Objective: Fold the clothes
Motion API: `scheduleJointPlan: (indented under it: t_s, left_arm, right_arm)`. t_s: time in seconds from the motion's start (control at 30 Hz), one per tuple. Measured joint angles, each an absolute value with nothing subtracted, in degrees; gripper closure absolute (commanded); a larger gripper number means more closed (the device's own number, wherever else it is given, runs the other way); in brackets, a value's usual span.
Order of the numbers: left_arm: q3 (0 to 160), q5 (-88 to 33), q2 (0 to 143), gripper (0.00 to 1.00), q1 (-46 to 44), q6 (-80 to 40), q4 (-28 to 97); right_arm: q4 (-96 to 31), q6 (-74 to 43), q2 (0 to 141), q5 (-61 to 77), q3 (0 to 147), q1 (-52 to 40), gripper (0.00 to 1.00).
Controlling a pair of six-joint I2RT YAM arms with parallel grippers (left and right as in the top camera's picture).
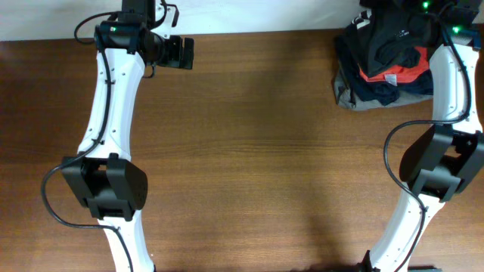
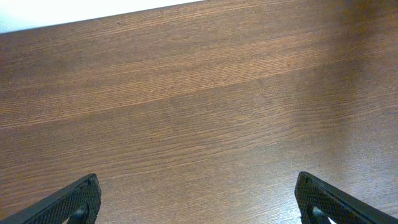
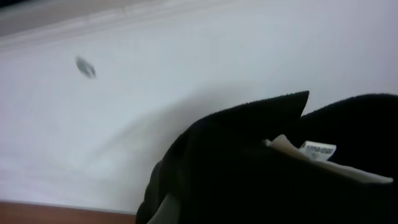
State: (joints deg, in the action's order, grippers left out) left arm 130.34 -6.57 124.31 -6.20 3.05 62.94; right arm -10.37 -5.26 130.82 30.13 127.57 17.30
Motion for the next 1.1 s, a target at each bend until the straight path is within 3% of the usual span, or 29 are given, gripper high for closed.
scheduleJointPlan:
  t_s: [0.4,0.53,0.7,0.9,0.93,1.1]
  left_arm:
    - [130.3,-6.6,124.3,0.01,-6.2,3.0,62.8]
    - [130.3,-6.6,124.3,0.01,-6.2,3.0,62.8]
    - [130.3,-6.6,124.3,0.01,-6.2,3.0,62.8]
    - [130.3,-6.6,124.3,0.01,-6.2,3.0,62.8]
    - [130.3,-6.6,124.3,0.01,-6.2,3.0,62.8]
    - [130.3,-6.6,124.3,0.01,-6.2,3.0,62.8]
  right_arm:
    - [-30.3,-4.0,131.0,32.4,128.0,20.2,0.96]
    - [-37.4,-4.0,131.0,33.1,128.1,22.0,0.91]
    - [-46.0,-4.3,130.4,33.4,128.2,24.1,0.58]
    - [-55.4,-3.8,125.8,33.5,128.2,26.1,0.54]
    - [-56.4,-3.9,124.5,33.6,128.2,26.4,0.49]
    - [-58.1,-1.3,118.1,33.6,128.2,27.4,0.12]
